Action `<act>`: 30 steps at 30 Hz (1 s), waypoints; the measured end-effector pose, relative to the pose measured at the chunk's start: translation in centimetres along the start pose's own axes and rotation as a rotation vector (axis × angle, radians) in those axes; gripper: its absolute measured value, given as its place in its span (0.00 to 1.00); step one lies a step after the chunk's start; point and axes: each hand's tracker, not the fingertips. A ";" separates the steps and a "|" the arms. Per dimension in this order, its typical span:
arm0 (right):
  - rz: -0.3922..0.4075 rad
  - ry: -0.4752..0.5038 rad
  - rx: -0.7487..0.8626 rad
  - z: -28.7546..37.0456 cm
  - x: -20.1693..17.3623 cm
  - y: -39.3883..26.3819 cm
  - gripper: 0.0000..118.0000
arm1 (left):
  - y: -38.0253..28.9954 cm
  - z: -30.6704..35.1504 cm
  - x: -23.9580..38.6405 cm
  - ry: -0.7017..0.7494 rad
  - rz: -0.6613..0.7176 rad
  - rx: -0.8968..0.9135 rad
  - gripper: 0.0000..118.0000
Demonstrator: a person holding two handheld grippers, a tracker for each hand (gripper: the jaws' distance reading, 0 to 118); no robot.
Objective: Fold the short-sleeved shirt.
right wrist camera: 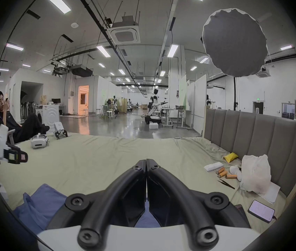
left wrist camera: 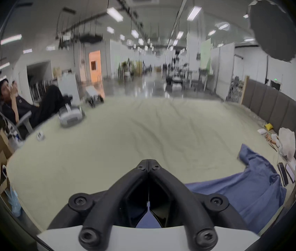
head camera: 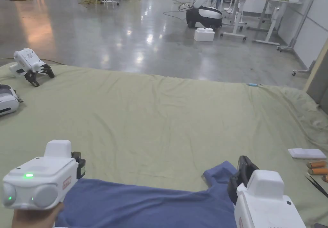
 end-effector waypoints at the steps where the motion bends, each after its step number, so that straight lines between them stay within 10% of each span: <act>1: 0.008 -0.004 -0.021 -0.3 0.2 -0.3 0.00 | 0.4 -1.9 -0.8 -0.002 0.006 -0.065 0.00; 5: 0.010 -0.013 -0.084 -1.3 0.9 -1.5 0.00 | 1.1 -8.4 -3.3 -0.026 0.037 -0.282 0.00; 10: 0.018 -0.040 -0.160 -2.0 2.0 -3.2 0.00 | 0.2 -13.5 -4.6 -0.058 0.031 -0.487 0.49; 12: 0.020 -0.049 -0.186 -2.3 2.4 -3.8 0.00 | -0.8 -14.8 -4.4 -0.025 -0.006 -0.550 0.53; 17: 0.004 -0.069 -0.254 -3.2 3.7 -5.2 0.00 | -2.6 -16.2 -3.6 -0.009 -0.065 -0.562 0.44; 21: -0.007 -0.074 -0.344 -5.7 5.4 -6.4 0.00 | -2.9 -15.3 -2.4 -0.036 -0.145 -0.505 0.01; 23: -0.011 -0.077 -0.425 -8.2 6.5 -6.8 0.02 | -3.0 -15.0 -2.1 -0.081 -0.139 -0.497 0.01; 30: 0.004 -0.030 -0.717 -19.6 11.0 -8.4 0.50 | -3.4 -10.4 -2.0 -0.069 -0.101 -0.349 0.00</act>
